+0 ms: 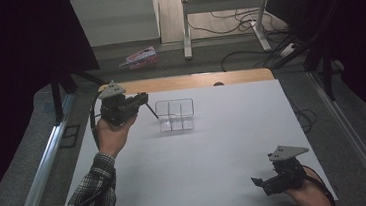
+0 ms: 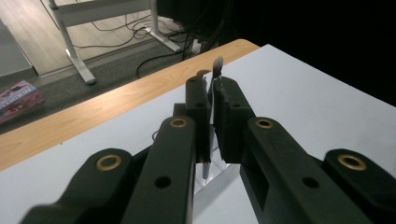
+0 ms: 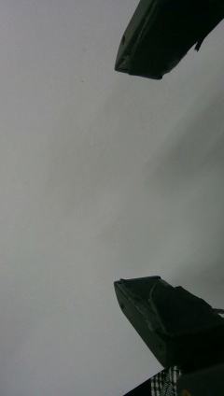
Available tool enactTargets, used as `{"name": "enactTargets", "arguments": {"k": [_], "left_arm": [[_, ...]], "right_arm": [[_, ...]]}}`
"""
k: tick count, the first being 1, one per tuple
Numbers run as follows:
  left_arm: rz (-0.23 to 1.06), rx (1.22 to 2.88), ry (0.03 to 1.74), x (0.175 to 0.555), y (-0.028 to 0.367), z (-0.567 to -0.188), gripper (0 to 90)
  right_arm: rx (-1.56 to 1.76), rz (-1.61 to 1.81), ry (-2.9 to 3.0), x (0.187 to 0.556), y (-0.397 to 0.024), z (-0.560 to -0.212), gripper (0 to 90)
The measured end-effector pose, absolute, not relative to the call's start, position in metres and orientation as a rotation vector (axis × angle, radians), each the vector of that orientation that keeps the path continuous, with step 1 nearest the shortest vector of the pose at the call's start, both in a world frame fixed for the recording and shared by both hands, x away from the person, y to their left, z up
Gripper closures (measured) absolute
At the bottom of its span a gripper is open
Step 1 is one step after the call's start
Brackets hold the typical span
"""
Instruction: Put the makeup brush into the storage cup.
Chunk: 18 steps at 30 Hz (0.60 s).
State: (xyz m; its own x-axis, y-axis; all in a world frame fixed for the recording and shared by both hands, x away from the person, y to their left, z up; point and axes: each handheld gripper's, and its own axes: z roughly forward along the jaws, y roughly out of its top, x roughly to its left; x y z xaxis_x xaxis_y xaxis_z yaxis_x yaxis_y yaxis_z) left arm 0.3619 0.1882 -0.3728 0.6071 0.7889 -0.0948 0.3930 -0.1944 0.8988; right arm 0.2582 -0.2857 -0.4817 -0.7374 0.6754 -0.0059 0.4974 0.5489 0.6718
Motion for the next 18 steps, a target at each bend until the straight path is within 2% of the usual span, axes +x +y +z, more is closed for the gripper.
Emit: {"name": "enactTargets", "arguments": {"k": [18], "left_arm": [[0.532, 1.809, 0.976, 0.384, 0.173, -0.372, 85.2]], "right_arm": [[0.969, 0.958, 2.542, 0.258, -0.284, -0.483, 0.0]]}}
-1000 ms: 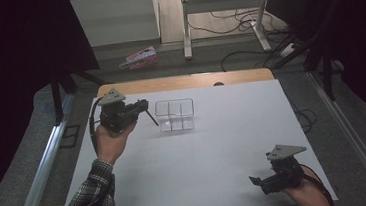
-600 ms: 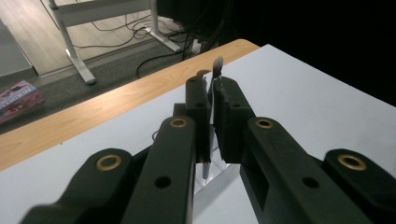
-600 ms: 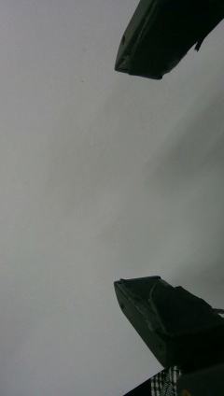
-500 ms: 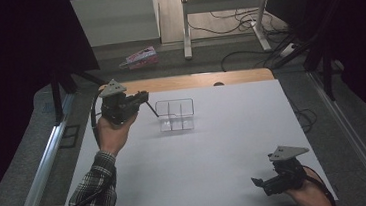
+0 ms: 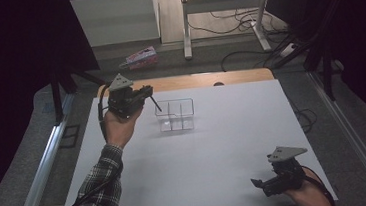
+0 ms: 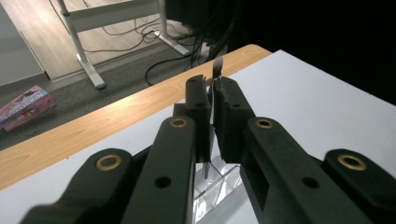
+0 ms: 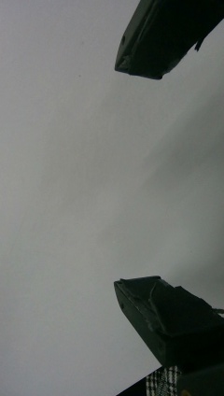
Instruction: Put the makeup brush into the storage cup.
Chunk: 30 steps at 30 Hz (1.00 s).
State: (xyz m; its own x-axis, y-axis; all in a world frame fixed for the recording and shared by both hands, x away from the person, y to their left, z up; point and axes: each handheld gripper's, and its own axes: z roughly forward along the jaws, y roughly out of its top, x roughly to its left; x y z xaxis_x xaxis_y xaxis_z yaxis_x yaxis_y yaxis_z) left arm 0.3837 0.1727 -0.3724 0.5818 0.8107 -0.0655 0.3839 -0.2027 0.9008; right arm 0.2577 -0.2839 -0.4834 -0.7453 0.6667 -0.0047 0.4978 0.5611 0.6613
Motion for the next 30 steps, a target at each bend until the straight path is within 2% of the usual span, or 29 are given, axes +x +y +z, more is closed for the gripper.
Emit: {"name": "enactTargets", "arguments": {"k": [30], "left_arm": [[0.523, 1.818, 1.033, 0.404, 0.161, -0.403, 85.2]], "right_arm": [[0.952, 0.948, 2.556, 0.258, -0.282, -0.485, 0.0]]}}
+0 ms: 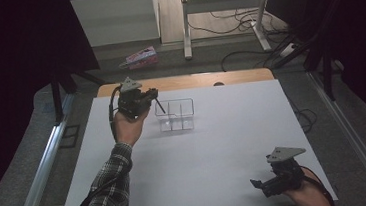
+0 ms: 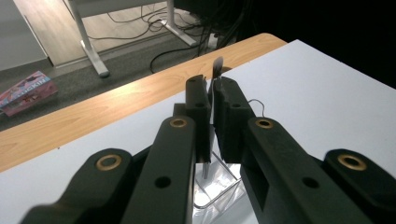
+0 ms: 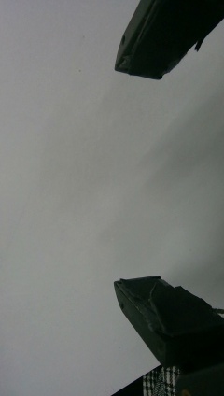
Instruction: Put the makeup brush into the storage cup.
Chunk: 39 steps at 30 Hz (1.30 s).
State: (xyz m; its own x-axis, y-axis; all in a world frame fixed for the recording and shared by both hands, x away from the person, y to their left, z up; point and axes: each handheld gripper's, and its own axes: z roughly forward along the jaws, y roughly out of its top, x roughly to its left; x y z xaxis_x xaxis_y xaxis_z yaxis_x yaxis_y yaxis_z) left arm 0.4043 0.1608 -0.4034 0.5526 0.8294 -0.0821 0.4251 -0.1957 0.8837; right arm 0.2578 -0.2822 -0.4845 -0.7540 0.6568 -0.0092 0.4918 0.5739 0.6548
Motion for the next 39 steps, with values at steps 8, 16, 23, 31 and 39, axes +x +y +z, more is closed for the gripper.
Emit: {"name": "enactTargets", "arguments": {"k": [8, 16, 23, 31, 39], "left_arm": [[0.508, 1.815, 1.045, 0.406, 0.159, -0.411, 85.2], [0.502, 1.831, 1.052, 0.407, 0.155, -0.419, 85.2], [0.501, 1.851, 1.069, 0.409, 0.153, -0.427, 85.2], [0.484, 1.869, 1.084, 0.411, 0.151, -0.437, 85.2], [0.471, 1.880, 1.099, 0.412, 0.149, -0.446, 85.0]], "right_arm": [[0.953, 0.953, 2.554, 0.258, -0.283, -0.484, 0.0], [0.954, 0.951, 2.555, 0.258, -0.282, -0.484, 0.0], [0.953, 0.946, 2.562, 0.258, -0.282, -0.485, 0.0], [0.946, 0.934, 2.572, 0.258, -0.282, -0.486, 0.0], [0.936, 0.924, 2.584, 0.258, -0.281, -0.487, 0.0]]}}
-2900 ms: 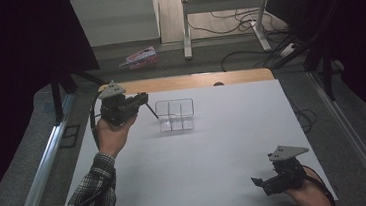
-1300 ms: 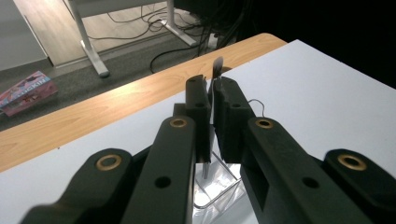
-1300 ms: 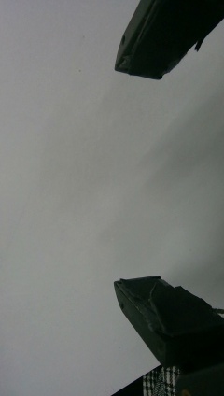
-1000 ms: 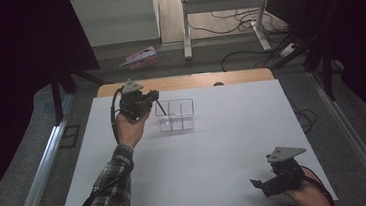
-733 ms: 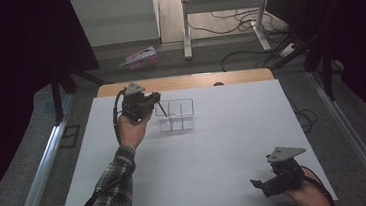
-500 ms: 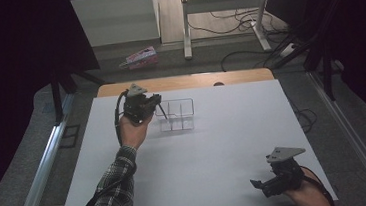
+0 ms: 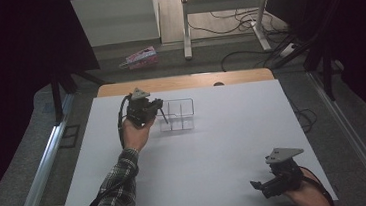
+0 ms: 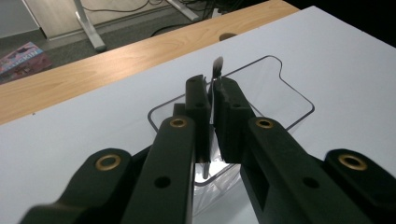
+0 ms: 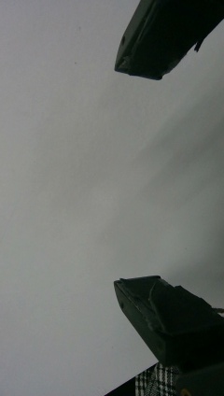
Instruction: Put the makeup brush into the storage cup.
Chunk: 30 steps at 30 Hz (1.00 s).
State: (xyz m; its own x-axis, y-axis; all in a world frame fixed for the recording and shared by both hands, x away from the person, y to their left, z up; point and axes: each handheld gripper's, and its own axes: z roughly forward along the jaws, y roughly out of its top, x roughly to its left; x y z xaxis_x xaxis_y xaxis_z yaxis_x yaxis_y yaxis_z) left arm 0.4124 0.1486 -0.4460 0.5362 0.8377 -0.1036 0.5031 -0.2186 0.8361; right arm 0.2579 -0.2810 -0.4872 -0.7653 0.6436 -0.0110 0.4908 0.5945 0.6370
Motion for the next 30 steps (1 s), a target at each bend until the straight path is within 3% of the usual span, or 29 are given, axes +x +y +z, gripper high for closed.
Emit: {"name": "enactTargets", "arguments": {"k": [8, 9, 11, 14, 20, 30], "left_arm": [[0.472, 1.898, 1.101, 0.4130, 0.1463, -0.4532, 82.4], [0.469, 1.891, 1.110, 0.4139, 0.1466, -0.4541, 71.2], [0.478, 1.883, 1.135, 0.4164, 0.1474, -0.4548, 34.5], [0.461, 1.873, 1.159, 0.4182, 0.1504, -0.4542, 8.6], [0.446, 1.903, 1.152, 0.4176, 0.1532, -0.4543, 0.0], [0.431, 1.927, 1.139, 0.4159, 0.1543, -0.4527, 0.2]], "right_arm": [[0.931, 0.912, 2.599, 0.2574, -0.2801, -0.4883, 0.0], [0.931, 0.910, 2.599, 0.2574, -0.2801, -0.4884, 0.0], [0.929, 0.910, 2.599, 0.2575, -0.2804, -0.4886, 0.0], [0.927, 0.905, 2.599, 0.2574, -0.2806, -0.4887, 0.0], [0.928, 0.901, 2.601, 0.2573, -0.2799, -0.4889, 0.0], [0.927, 0.915, 2.587, 0.2576, -0.2811, -0.4876, 0.0]]}}
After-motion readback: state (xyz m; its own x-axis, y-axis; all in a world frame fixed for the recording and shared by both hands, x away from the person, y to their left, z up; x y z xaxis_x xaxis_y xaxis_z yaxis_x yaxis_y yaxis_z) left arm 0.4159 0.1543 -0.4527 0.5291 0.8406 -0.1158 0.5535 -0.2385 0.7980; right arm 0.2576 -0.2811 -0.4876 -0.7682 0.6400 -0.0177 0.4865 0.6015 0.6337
